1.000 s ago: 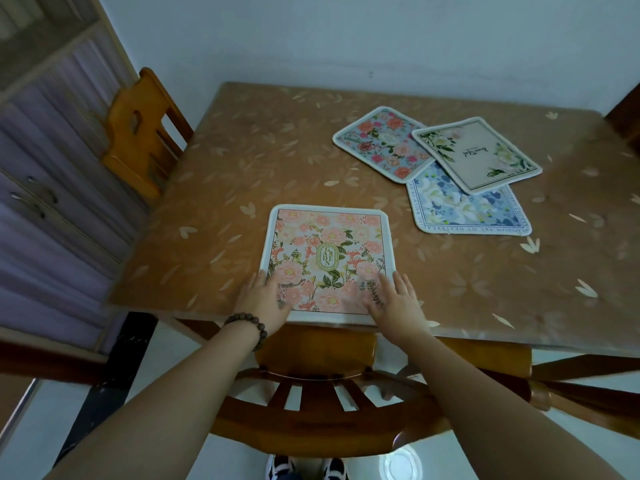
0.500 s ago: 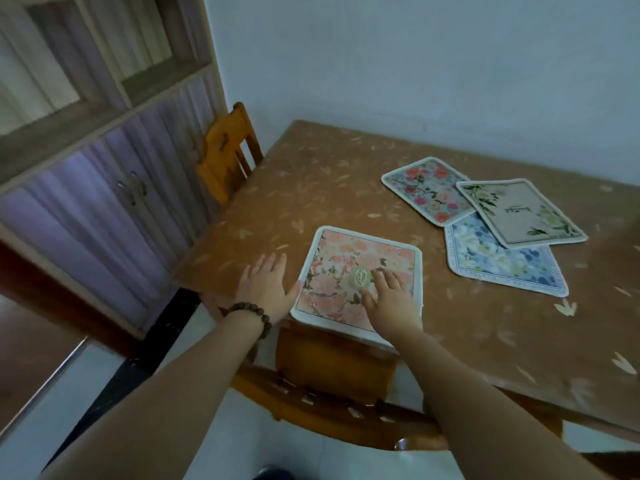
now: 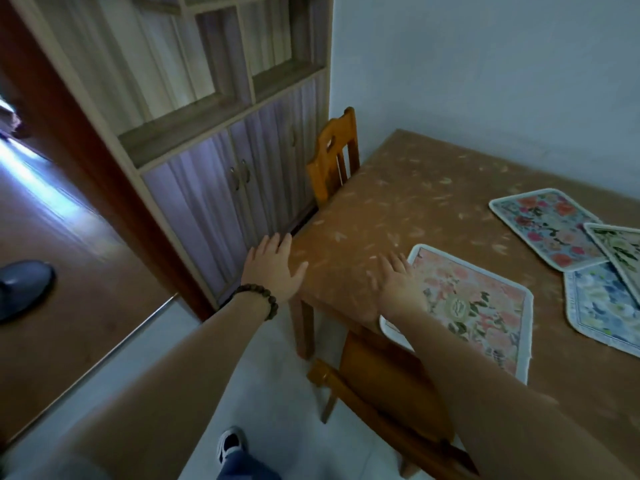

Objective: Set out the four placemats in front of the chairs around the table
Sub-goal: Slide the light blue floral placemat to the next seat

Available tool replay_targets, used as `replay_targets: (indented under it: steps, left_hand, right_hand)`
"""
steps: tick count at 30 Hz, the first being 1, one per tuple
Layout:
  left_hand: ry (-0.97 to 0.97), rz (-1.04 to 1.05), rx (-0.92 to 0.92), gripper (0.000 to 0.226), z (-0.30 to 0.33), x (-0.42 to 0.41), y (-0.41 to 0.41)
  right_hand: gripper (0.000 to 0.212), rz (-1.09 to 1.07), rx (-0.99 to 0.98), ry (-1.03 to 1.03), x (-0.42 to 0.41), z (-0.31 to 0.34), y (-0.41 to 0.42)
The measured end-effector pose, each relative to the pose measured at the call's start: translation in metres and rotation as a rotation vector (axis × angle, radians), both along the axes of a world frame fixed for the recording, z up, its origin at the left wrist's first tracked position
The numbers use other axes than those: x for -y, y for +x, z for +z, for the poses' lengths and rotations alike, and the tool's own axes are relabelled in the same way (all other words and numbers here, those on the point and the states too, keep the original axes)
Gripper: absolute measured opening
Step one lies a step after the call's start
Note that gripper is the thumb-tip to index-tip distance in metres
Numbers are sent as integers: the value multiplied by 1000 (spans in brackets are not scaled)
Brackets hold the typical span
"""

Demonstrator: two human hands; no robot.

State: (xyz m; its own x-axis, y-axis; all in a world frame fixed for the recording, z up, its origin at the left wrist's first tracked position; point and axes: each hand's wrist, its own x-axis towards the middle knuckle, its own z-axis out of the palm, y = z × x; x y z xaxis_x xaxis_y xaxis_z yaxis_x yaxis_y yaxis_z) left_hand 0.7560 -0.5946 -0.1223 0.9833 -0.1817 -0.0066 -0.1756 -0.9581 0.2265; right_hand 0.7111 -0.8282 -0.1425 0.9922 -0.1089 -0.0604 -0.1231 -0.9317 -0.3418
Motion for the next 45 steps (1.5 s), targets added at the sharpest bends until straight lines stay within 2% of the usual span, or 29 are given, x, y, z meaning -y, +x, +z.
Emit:
replay_targets:
  steps: [5,13,22,33,39,45]
  left_hand:
    - [-21,-4,1,71,-5,-53,52]
    - [-49,-166,-11,71,-12,-137,181]
    - [-42,-344,-3,73,-10,-153,284]
    - [-81,-534,72,71,-21,-83,416]
    - [-89,-710,151,70,-16,13,513]
    - [-21,-908,103,72,-5,116,581]
  right_hand:
    - [57,34,2,-5,-58,-13,55]
    - [53,-121,1,7,-151,-23,162]
    - [54,-353,-9,-40,-169,-7,219]
    - [56,-562,18,-47,-119,-22,313]
    - [54,-710,45,9,-60,-28,391]
    - [54,-879,5,62,-7,-25,427]
